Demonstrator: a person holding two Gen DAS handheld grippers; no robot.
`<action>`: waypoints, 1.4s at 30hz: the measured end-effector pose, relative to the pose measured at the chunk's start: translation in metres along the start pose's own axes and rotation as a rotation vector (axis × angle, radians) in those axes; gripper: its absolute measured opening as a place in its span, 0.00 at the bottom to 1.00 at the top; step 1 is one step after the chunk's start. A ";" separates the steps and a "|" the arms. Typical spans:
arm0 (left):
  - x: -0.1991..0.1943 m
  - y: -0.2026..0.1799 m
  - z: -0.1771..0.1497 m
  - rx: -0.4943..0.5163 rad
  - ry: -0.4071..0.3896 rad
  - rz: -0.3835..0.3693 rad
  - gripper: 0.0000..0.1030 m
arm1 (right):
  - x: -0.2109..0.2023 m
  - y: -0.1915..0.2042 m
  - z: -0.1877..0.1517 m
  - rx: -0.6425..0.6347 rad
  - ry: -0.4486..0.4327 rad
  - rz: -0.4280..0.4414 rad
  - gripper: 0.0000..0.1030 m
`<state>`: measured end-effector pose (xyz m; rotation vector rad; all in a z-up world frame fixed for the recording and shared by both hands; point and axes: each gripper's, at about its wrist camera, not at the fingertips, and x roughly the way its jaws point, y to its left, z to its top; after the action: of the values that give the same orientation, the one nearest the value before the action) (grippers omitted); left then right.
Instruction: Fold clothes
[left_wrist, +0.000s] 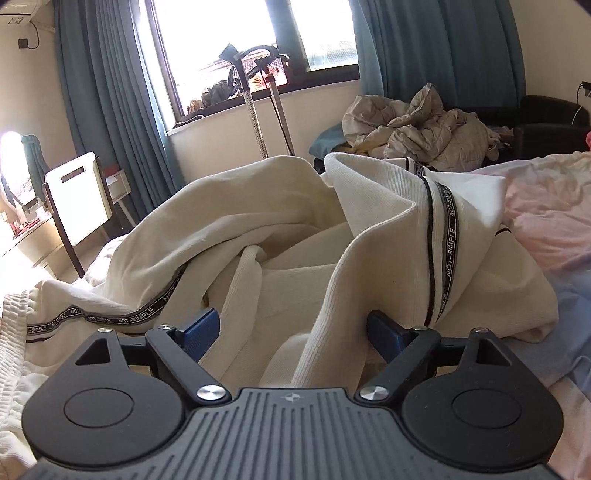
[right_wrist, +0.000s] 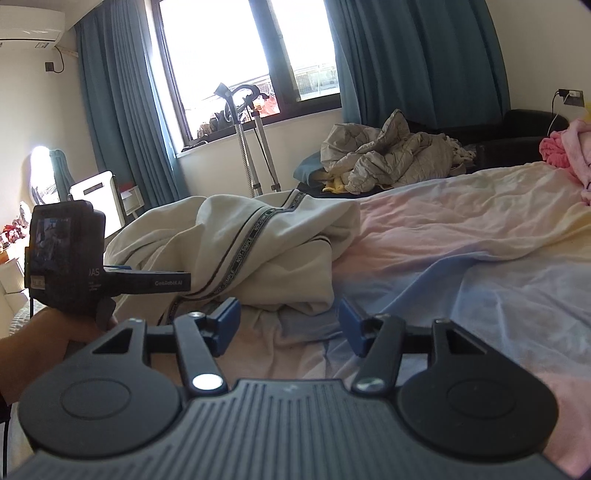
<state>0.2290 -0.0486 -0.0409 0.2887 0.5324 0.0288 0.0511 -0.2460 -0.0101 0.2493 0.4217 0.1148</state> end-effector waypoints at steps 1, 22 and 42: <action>0.005 -0.002 0.001 0.003 0.006 -0.002 0.72 | 0.004 -0.002 -0.002 0.004 0.013 0.000 0.58; -0.109 0.003 -0.050 -0.040 -0.039 -0.283 0.03 | 0.001 -0.011 -0.003 0.050 0.035 0.019 0.58; -0.044 0.030 -0.005 -0.348 -0.049 -0.352 0.73 | -0.006 -0.018 0.009 0.089 -0.009 -0.010 0.61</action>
<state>0.1899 -0.0229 -0.0147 -0.1455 0.5139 -0.2247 0.0508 -0.2661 -0.0044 0.3349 0.4200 0.0855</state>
